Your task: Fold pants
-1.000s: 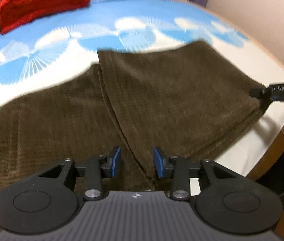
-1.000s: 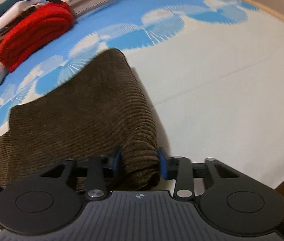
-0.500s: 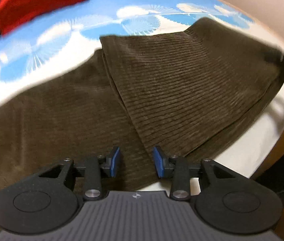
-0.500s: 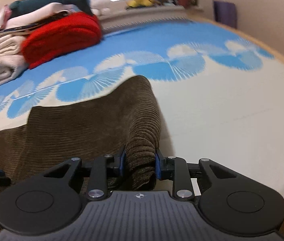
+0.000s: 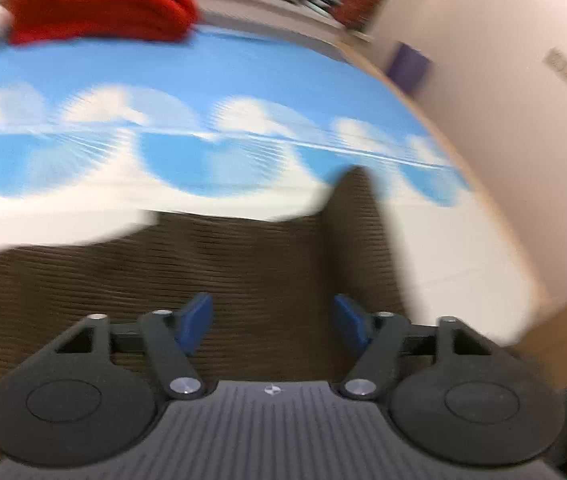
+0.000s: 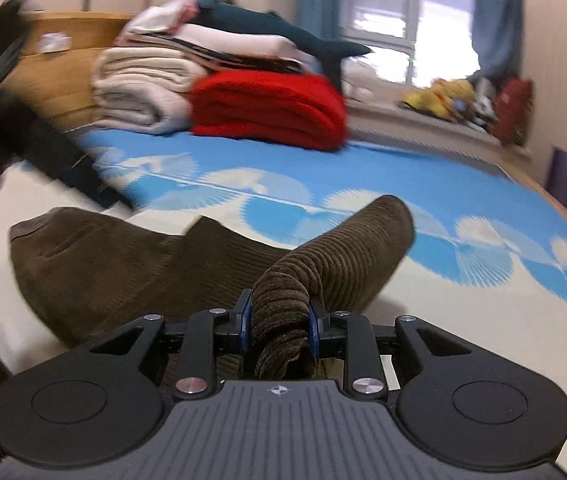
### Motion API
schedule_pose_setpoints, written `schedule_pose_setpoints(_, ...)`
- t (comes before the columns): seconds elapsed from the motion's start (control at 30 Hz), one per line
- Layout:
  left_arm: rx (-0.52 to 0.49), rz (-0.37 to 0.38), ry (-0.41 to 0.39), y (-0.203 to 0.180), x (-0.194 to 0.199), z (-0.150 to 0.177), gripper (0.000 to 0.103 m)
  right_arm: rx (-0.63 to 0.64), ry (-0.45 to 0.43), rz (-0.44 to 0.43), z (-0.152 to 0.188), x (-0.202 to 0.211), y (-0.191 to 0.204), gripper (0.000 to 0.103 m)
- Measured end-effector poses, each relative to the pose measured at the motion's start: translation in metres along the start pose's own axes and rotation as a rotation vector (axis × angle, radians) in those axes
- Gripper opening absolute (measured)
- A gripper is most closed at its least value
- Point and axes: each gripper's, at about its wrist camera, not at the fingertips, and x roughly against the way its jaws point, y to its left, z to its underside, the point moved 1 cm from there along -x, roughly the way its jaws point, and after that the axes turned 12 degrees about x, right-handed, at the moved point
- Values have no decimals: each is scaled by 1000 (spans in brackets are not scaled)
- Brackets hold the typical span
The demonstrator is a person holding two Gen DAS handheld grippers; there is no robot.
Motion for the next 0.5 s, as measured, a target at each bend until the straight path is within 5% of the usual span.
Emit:
schedule_pose_setpoints(0.1, 17, 86, 84, -29, -26, -7, 84, 23, -8, -17, -2, -1, 4, 27)
schedule_pose_setpoints(0.4, 25, -52, 183, -50, -97, -17, 84, 114, -49, -84, -5, 5, 25, 28)
schedule_pose_setpoints(0.43, 18, -74, 180, -44, -101, -19, 82, 121, -57, -102, -7, 7, 27, 28)
schedule_pose_setpoints(0.5, 9, -101, 167, -29, -104, -22, 53, 134, -74, -133, -8, 12, 32, 28)
